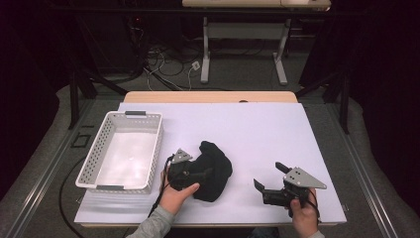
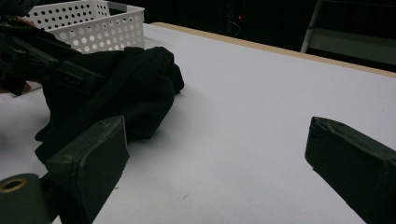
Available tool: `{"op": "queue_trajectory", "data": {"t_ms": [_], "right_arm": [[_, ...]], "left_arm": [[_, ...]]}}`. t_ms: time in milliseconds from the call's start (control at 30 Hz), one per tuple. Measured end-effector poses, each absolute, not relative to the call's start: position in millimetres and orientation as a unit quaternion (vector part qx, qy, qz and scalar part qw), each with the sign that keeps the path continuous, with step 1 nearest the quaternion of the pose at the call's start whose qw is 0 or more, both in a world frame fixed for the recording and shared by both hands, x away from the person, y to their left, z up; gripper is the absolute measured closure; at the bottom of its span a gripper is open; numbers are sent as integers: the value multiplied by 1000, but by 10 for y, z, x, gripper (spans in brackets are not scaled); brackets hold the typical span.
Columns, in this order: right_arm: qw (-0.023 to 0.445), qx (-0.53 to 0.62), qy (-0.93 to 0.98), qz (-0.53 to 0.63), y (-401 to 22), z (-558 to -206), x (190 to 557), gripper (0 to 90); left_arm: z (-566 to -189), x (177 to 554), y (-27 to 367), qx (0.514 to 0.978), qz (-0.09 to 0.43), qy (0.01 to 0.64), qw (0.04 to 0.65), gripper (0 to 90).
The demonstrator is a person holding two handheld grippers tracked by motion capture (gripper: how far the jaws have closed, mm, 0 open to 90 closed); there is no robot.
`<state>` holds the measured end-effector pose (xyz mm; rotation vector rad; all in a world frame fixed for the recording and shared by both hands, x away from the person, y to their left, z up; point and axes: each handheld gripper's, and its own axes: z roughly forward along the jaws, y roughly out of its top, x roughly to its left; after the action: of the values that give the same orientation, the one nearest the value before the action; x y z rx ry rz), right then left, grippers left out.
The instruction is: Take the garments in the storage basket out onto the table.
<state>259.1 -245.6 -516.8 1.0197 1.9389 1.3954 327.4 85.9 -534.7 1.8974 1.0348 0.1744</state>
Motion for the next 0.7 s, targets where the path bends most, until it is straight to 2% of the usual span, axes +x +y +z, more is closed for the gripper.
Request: {"op": "queue_trajectory", "data": {"t_ms": [167, 333, 367, 433, 700], "right_arm": [[267, 381, 718, 518, -2444, -5172, 2590, 57], [267, 379, 720, 517, -2447, -5174, 2598, 57], [265, 382, 719, 516, -2445, -5181, 2606, 58], [264, 383, 718, 517, -2440, -5184, 2608, 59], [262, 383, 720, 517, -2422, -5180, 2601, 59]], "left_arm": [[-5349, 3276, 840, 776, 67, 431, 455, 173], [-5340, 3282, 819, 779, 60, 432, 451, 87], [-5328, 3279, 819, 779, 57, 430, 453, 39], [-5316, 3277, 820, 779, 55, 428, 456, 6], [-5238, 3254, 866, 772, 55, 420, 474, 0]]}}
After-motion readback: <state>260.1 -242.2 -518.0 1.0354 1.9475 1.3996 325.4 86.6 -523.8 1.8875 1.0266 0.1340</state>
